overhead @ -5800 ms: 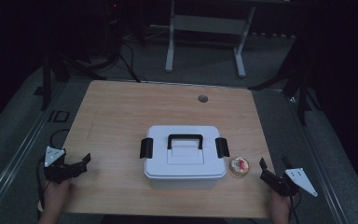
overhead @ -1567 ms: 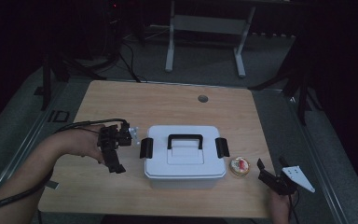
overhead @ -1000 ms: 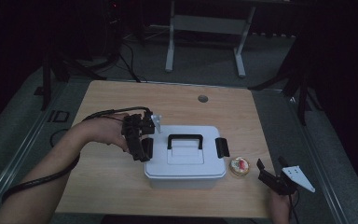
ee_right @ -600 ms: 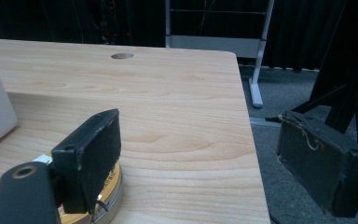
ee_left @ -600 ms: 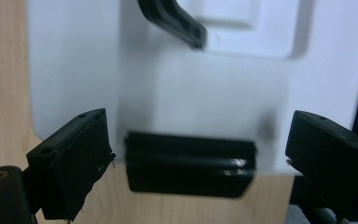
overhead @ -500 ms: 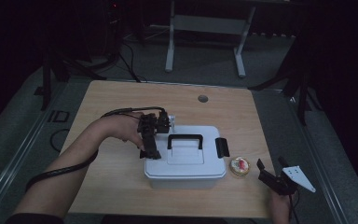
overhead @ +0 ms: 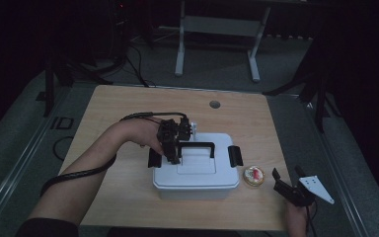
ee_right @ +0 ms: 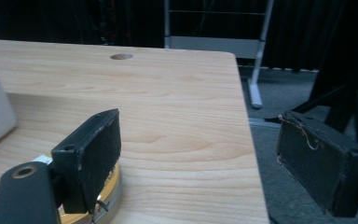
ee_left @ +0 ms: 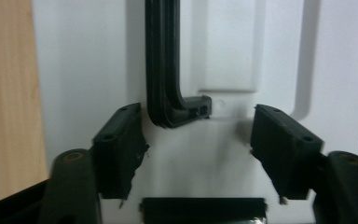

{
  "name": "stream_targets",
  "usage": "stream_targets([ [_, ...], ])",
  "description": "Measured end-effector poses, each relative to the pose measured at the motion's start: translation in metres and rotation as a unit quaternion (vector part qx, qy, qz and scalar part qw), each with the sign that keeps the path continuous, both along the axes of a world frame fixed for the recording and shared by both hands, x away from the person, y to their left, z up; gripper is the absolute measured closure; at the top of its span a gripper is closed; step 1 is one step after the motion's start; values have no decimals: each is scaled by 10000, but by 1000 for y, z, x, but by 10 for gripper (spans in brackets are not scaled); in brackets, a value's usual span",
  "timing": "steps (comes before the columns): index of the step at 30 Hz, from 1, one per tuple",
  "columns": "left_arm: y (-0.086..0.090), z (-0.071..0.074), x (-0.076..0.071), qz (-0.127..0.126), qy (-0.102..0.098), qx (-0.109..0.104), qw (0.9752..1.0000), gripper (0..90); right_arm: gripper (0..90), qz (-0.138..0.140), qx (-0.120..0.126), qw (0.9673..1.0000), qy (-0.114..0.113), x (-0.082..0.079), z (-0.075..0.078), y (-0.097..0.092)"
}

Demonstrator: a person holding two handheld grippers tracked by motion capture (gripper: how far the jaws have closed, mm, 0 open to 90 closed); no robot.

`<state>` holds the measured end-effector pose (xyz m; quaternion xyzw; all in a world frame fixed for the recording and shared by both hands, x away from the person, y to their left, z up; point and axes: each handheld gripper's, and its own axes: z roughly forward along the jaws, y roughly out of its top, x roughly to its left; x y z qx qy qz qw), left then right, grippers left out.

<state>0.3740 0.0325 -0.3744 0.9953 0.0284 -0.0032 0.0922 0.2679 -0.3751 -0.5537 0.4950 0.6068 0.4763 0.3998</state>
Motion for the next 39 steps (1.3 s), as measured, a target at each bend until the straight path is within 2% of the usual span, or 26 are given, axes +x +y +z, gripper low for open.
stream_targets([
  [5,-7,2,0,-34,-116,122,9999,560,135,11,26,10000,16,0,0,0],
  [8,-11,3,-2,-96,-207,214,9995,566,136,15,22,10000,20,0,0,0],
  [9,-12,3,-1,-73,-155,239,9996,592,135,16,24,10000,21,0,0,0],
  [11,-14,3,-2,-75,-204,257,9994,669,135,16,25,10000,16,0,0,0],
  [16,-18,3,-3,-118,36,372,9992,801,135,23,19,10000,20,0,0,0],
  [17,-19,2,-4,-144,28,404,9991,823,136,25,18,10000,20,0,0,0],
  [24,-20,3,-3,-115,14,462,9989,831,136,30,18,10000,17,0,0,0],
  [34,-19,8,-5,-122,30,338,9994,832,136,33,23,10000,24,0,0,0],
  [39,-18,16,-6,-140,-33,262,9996,833,136,40,20,10000,26,0,0,0],
])
